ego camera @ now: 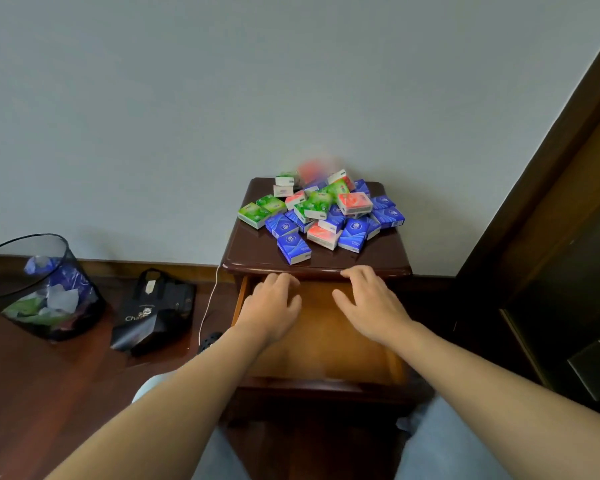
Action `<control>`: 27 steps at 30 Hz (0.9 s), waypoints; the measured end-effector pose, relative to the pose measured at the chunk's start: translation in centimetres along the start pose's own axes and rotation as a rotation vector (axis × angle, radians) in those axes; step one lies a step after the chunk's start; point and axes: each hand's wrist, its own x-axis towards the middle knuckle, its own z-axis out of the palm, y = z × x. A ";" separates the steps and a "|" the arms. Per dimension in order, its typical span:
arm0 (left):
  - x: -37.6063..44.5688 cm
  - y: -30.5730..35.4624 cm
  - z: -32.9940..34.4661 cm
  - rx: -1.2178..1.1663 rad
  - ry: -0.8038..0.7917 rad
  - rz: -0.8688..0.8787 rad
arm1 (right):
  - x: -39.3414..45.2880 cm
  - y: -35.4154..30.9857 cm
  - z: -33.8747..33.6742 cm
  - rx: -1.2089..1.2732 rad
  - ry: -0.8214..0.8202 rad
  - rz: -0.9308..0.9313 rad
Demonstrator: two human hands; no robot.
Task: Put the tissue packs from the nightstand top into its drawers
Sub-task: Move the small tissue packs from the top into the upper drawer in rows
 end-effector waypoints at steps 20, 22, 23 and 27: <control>10.9 -2.0 1.8 0.208 0.169 0.072 | 13.8 6.0 0.5 -0.271 0.296 -0.015; 10.2 -2.4 1.9 0.144 0.179 0.097 | 12.8 5.7 0.4 -0.217 0.328 -0.032; 9.6 -2.6 2.0 0.111 0.207 0.119 | 12.2 5.5 0.5 -0.140 0.357 -0.045; 5.8 -4.6 2.9 -0.047 0.331 0.155 | 8.3 4.3 1.8 0.351 0.358 -0.052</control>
